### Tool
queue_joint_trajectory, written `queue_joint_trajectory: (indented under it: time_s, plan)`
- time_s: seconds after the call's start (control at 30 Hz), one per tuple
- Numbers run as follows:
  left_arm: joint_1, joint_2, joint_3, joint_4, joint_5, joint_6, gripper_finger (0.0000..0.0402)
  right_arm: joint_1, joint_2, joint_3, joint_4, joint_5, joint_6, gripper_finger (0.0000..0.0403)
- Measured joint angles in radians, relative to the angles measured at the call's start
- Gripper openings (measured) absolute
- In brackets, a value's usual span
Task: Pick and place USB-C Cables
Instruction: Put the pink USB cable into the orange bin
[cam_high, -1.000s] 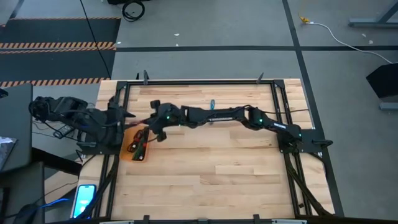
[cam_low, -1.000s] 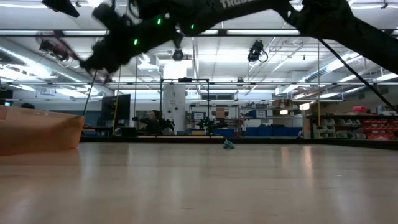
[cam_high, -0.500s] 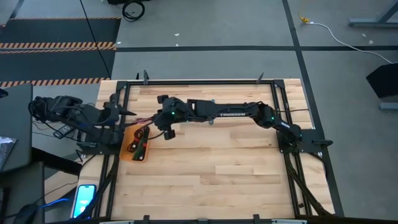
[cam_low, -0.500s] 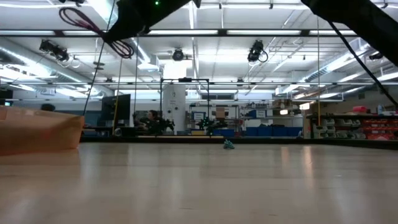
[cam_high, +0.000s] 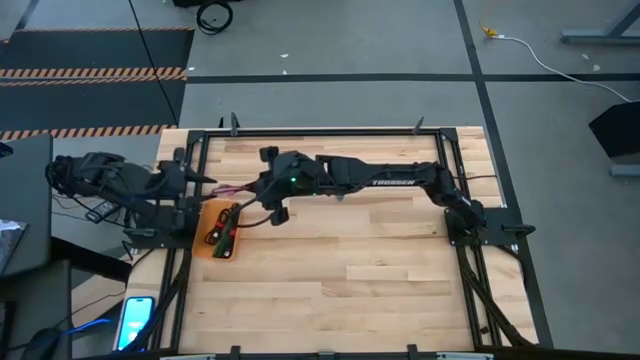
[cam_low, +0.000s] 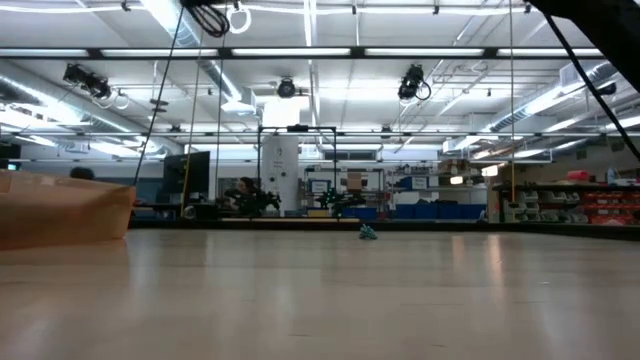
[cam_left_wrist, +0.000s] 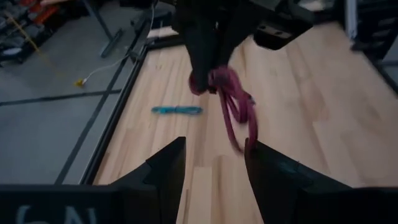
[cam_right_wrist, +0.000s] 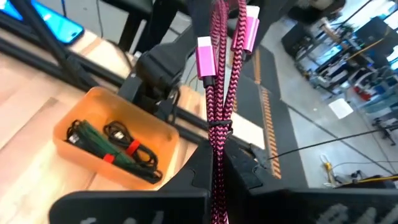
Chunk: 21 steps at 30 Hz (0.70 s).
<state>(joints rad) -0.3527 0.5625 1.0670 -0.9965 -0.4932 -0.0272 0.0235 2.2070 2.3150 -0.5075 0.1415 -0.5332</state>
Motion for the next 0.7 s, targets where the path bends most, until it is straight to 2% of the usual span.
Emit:
queue_joint_trajectory:
  time_s: [0.17, 0.7]
  plan:
    - [0.0, -0.009, 0.0, 0.046, 0.007, 0.053, 0.0172, 0.013, -0.025, 0.0, 0.029, -0.007, 0.002, 0.0016]
    - [0.004, -0.007, -0.223, 0.608, -0.005, 0.323, 0.0172, 0.028, -0.036, 0.0, 0.156, -0.019, -0.001, 0.0016]
